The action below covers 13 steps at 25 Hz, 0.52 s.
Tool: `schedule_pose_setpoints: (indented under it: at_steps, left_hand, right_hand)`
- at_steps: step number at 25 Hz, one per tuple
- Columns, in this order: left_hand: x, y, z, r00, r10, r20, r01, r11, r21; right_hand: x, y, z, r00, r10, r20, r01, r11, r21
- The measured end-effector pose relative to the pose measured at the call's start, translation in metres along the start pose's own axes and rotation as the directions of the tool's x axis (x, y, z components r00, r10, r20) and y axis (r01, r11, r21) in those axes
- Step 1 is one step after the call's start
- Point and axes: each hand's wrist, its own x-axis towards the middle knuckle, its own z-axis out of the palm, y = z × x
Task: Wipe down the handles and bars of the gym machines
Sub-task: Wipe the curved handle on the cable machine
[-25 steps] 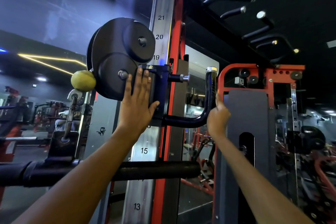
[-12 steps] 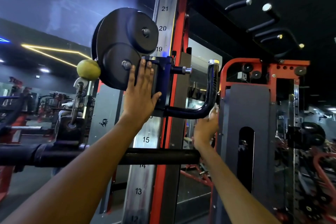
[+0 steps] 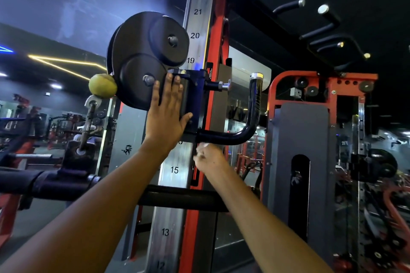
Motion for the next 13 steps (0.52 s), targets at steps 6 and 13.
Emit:
schedule_pose_setpoints:
  at_steps: [6,13]
  left_hand:
    - [0.001,-0.001,0.001,1.000,-0.001,0.003,0.001,1.000,-0.026]
    - [-0.002,-0.002,0.002,1.000,0.016,0.015,-0.016,0.999,-0.048]
  right_hand:
    - [-0.012,-0.099,-0.006,0.803,-0.513,-0.303,0.508,0.855,-0.102]
    - [0.041,-0.182,-0.057,0.319,-0.404,0.857,0.213,-0.850,-0.481]
